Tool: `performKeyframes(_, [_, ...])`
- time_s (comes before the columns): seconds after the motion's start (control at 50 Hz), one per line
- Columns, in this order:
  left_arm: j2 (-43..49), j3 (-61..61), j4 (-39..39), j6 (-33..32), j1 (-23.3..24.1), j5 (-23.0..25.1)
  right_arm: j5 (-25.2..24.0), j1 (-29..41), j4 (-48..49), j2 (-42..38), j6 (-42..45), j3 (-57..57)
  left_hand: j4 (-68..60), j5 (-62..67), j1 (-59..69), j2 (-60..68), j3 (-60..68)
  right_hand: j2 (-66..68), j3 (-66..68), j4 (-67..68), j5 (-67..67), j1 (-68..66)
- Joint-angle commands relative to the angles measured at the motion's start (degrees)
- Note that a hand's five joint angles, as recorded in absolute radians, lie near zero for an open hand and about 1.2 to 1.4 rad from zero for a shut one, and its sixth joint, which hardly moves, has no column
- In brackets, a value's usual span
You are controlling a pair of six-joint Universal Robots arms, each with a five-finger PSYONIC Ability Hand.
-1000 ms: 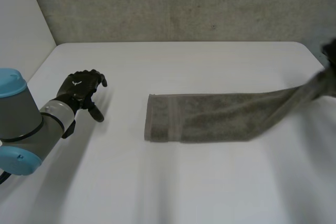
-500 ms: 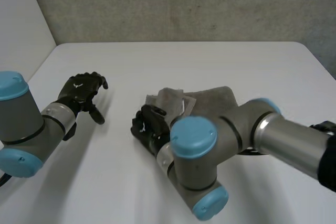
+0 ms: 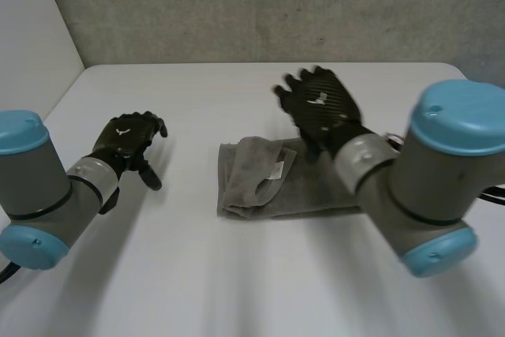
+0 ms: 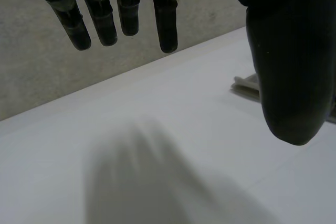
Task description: Fold the towel.
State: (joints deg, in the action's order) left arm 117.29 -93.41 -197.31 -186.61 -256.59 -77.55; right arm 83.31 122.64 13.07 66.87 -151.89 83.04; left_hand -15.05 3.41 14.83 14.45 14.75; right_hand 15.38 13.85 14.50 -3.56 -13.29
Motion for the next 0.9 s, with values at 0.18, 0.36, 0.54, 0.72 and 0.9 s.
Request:
performKeyframes(0.18, [1.18, 4.28, 0.44, 1.77, 12.24, 6.96, -8.69, -14.88, 0.55, -2.8, -1.57, 12.23, 3.32, -1.68, -3.11, -2.73, -3.02, 2.44, 3.97, 3.32, -4.26, -4.53])
performKeyframes(0.36, [7.33, 9.03, 0.26, 3.97, 18.93, 7.67, -8.86, -14.27, 3.89, -4.2, -1.3, 14.61, 2.99, -1.35, -2.77, -2.39, -2.68, 3.45, 4.98, 4.33, -5.27, -5.54])
performKeyframes(0.54, [11.65, 11.49, 0.09, 4.23, 19.55, 7.5, -8.34, -13.92, 6.79, -5.96, -0.78, 15.48, 2.82, -1.18, -2.6, -2.22, -2.51, 10.68, 12.21, 11.56, -12.5, -12.77])
performKeyframes(0.72, [12.09, 13.08, -2.36, 8.62, 18.94, 0.93, -8.16, -13.92, 6.79, -5.87, -0.69, 15.57, 2.82, -1.18, -2.6, -2.22, -2.51, 10.69, 12.22, 11.56, -12.5, -12.77])
performKeyframes(0.9, [11.39, 11.85, -5.19, 11.44, 15.95, -13.67, -8.16, -13.92, 6.97, -6.14, -0.34, 16.01, 2.99, -1.34, -2.77, -2.39, -2.68, 12.03, 13.56, 12.91, -13.85, -14.12])
